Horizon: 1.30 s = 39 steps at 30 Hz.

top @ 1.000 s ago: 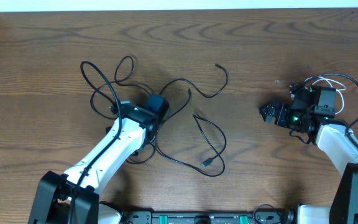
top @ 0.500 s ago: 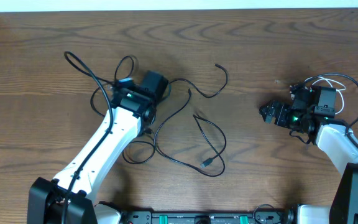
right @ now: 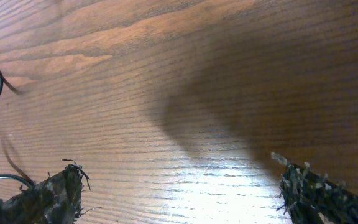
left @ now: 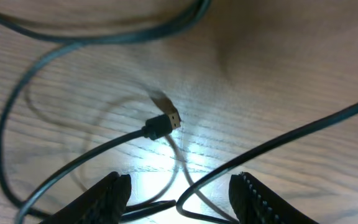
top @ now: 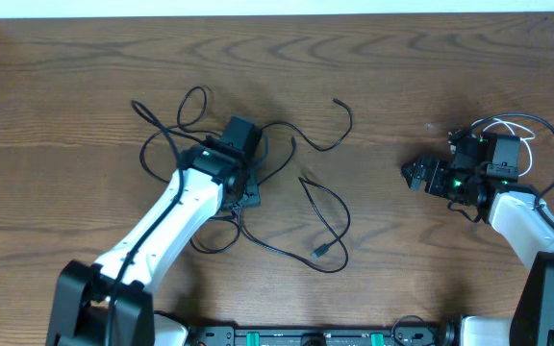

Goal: Untangle cables

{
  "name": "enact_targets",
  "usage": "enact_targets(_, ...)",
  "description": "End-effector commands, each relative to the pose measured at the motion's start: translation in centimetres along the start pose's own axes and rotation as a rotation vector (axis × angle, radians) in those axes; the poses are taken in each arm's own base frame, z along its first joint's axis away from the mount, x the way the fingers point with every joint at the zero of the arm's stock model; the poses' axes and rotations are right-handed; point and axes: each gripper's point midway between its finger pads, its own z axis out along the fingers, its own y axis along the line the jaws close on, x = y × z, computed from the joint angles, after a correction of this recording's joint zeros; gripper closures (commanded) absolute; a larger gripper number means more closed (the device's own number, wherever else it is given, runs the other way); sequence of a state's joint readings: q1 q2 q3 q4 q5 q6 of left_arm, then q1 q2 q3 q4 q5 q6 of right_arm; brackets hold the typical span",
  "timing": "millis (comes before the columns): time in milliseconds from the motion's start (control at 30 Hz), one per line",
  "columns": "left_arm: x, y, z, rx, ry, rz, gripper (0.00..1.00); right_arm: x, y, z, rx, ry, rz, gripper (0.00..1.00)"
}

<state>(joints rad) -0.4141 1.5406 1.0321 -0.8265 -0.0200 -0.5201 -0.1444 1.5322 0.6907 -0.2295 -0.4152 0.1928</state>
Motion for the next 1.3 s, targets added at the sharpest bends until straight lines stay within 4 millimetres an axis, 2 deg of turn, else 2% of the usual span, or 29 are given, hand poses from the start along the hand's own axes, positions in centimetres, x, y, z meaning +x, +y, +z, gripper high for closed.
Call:
enact_targets(0,1.2,-0.3,1.7,0.013,0.066,0.038,0.42,0.1,0.2,0.1,-0.007,0.005,-0.018,0.01)
enact_targets(133,0.8,-0.6,2.3,0.02,0.055,0.037,0.43,0.1,0.2,0.1,-0.007,0.005,-0.018,0.01)
enact_targets(167,0.5,-0.7,2.3,0.027,0.045,0.036,0.49,0.1,0.2,0.1,-0.007,0.005,-0.018,0.01)
enact_targets(233,0.1,-1.3,2.3,0.054,0.029,0.034,0.72,0.1,0.2,0.1,-0.007,0.005,-0.018,0.01)
enact_targets(267,0.1,-2.0,2.3,0.089,0.033,0.034,0.79,0.1,0.2,0.1,-0.007,0.005,-0.018,0.01)
enact_targets(400,0.6,-4.9,1.6,0.252,0.081,0.052,0.92,0.1,0.2,0.1,-0.007,0.005,-0.018,0.01)
enact_targets(533,0.2,-7.1,-0.5,0.373,0.083,0.087,0.92,0.1,0.2,0.1,-0.007,0.005,-0.018,0.01)
enact_targets(700,-1.9,-8.2,-3.1,0.433,-0.023,0.099,0.92,0.1,0.2,0.1,-0.007,0.005,-0.018,0.01)
enact_targets(833,-2.7,-6.4,-2.8,0.332,-0.075,0.069,0.92,0.1,0.2,0.1,-0.007,0.005,-0.018,0.01)
enact_targets(1167,1.5,-3.7,-1.1,0.219,0.094,0.021,0.92,0.1,0.2,0.1,-0.007,0.005,-0.018,0.01)
enact_targets(1267,2.0,-1.5,-0.5,0.105,0.102,-0.05,0.92,0.1,0.2,0.1,-0.007,0.005,-0.018,0.01)
